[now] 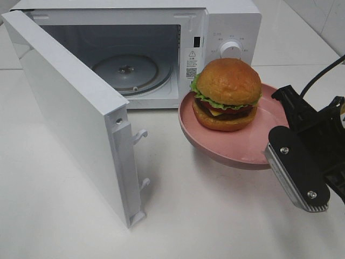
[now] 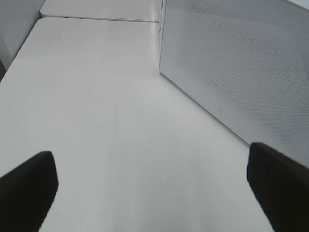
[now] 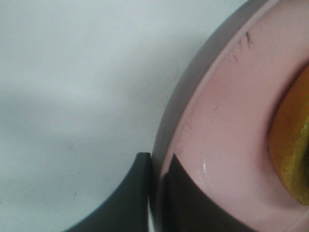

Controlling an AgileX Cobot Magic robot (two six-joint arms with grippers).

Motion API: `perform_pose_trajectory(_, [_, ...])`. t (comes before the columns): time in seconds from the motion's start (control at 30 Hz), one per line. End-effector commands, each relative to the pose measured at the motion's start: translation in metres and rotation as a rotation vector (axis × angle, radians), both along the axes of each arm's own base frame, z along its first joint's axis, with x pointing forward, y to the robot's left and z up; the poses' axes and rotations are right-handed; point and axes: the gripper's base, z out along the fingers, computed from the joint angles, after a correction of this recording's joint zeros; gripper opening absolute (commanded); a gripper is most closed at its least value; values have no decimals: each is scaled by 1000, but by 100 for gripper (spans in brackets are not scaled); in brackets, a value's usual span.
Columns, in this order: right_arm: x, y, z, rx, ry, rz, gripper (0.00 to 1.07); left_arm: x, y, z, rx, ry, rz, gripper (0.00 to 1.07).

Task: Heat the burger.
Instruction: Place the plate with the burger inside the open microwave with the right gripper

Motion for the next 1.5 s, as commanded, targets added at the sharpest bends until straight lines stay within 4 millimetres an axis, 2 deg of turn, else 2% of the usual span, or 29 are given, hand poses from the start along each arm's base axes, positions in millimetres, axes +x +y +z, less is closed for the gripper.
perform_pose_trajectory(0.03, [4,12,11,74,-87,37,0,0,0,-1,-4,-1,1,100])
perform_pose_trajectory(0.47, [12,25,13,147,-91,91,0,0,0,-1,-4,-1,1,100])
perform_pose_trajectory(0.63, [27,37,11,154,-74,118,0,0,0,-1,-4,-1,1,100])
perform_pose_trajectory(1.5, [78,74,11,170,-25,204,0,0,0,-1,-4,-1,1,100])
